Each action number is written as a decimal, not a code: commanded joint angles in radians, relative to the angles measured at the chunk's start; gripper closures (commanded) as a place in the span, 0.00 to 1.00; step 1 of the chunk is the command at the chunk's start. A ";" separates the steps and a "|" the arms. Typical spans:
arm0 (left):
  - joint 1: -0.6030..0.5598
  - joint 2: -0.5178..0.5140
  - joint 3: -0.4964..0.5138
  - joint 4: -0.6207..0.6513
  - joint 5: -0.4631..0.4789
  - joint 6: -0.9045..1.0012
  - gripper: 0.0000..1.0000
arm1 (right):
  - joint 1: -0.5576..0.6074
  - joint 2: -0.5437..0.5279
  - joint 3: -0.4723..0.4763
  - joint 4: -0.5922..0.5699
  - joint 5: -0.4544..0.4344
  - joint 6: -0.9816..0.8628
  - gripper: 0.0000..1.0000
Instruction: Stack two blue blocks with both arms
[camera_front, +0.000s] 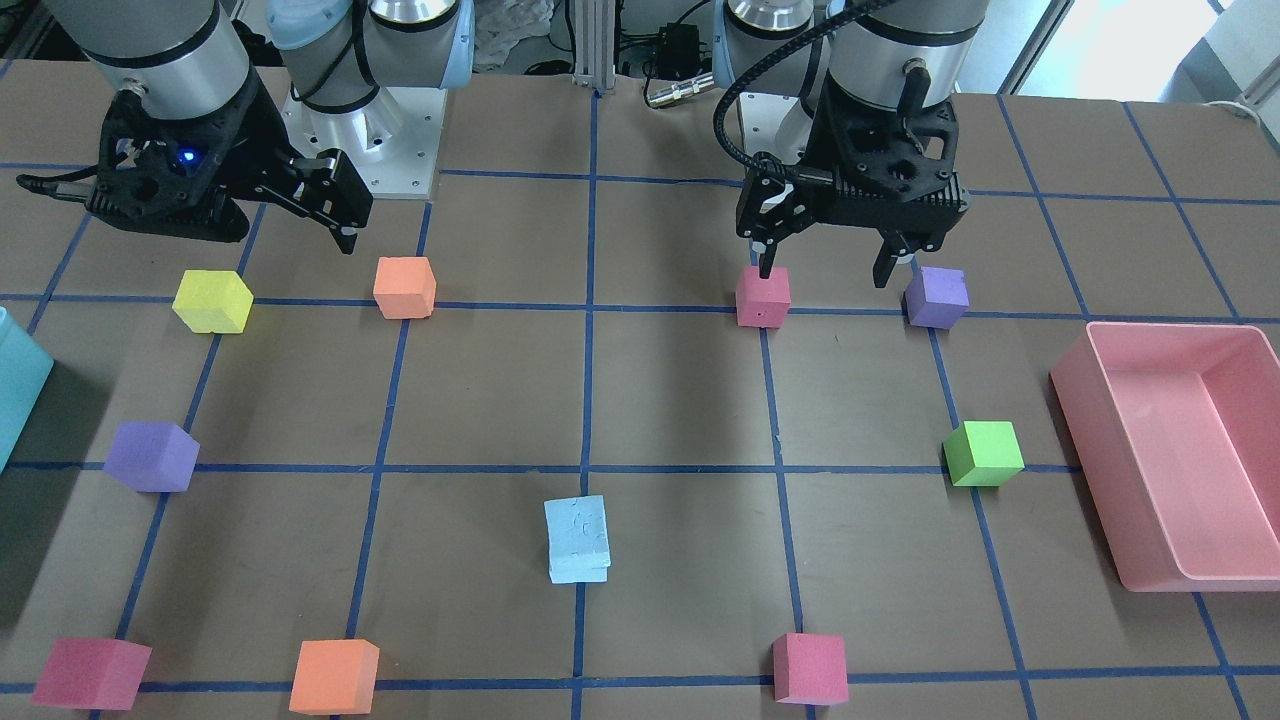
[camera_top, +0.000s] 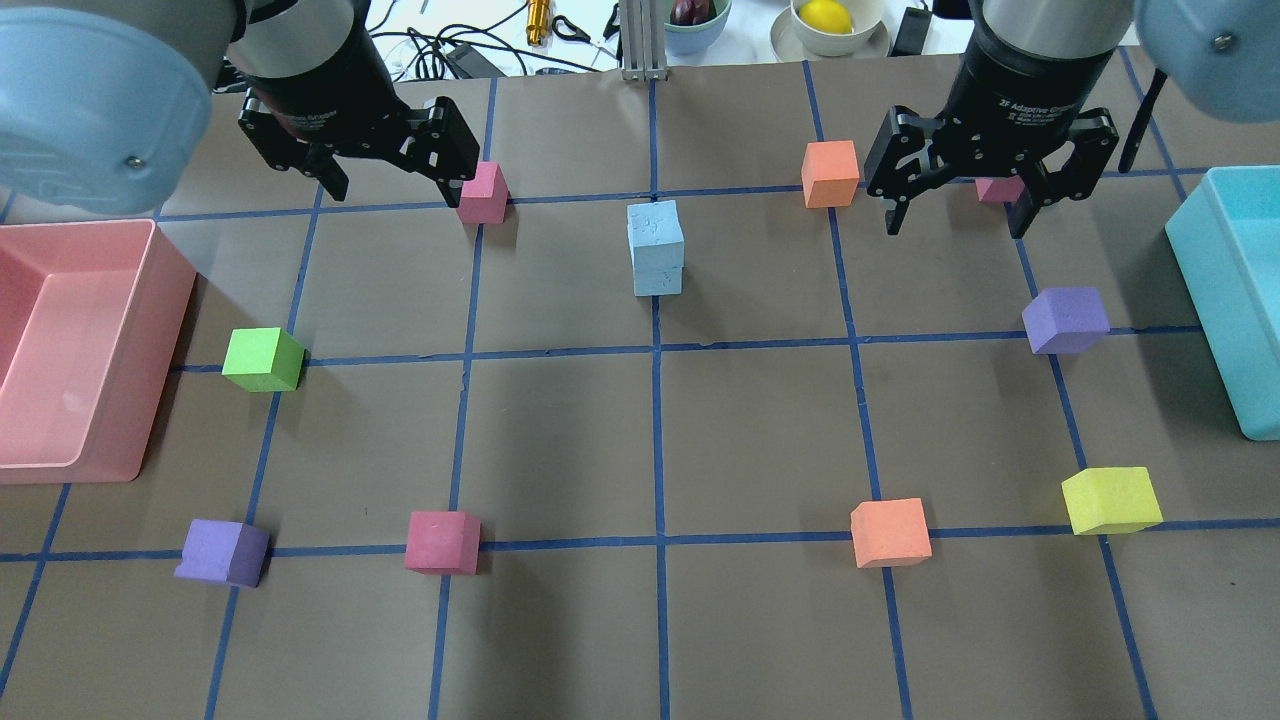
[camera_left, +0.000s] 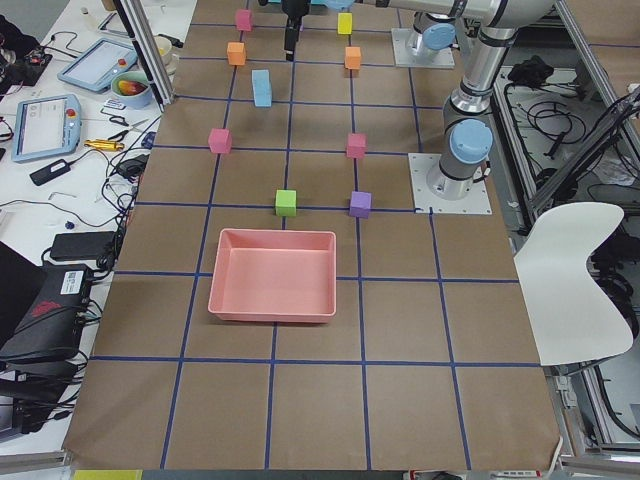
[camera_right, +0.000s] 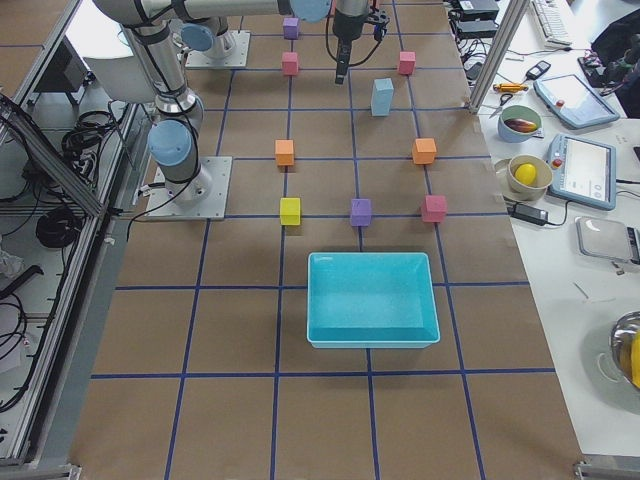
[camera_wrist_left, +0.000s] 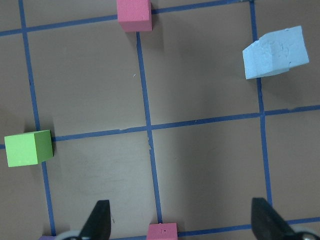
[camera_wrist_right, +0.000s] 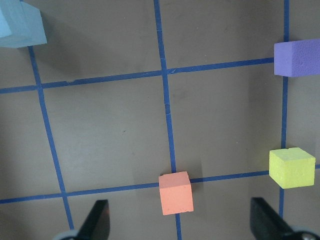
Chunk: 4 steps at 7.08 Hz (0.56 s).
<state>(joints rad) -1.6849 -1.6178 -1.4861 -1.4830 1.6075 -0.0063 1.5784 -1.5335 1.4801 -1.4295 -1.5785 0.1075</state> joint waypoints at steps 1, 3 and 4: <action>0.001 0.004 -0.002 0.010 -0.001 -0.001 0.00 | 0.000 0.000 0.000 0.000 0.000 0.000 0.00; 0.011 0.007 -0.002 0.010 0.003 0.000 0.00 | 0.000 0.000 0.000 0.001 0.000 -0.003 0.00; 0.013 0.010 -0.002 0.010 -0.003 0.002 0.00 | 0.000 0.000 0.000 0.001 0.000 -0.003 0.00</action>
<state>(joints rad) -1.6752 -1.6109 -1.4875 -1.4723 1.6073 -0.0059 1.5785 -1.5339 1.4803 -1.4287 -1.5785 0.1050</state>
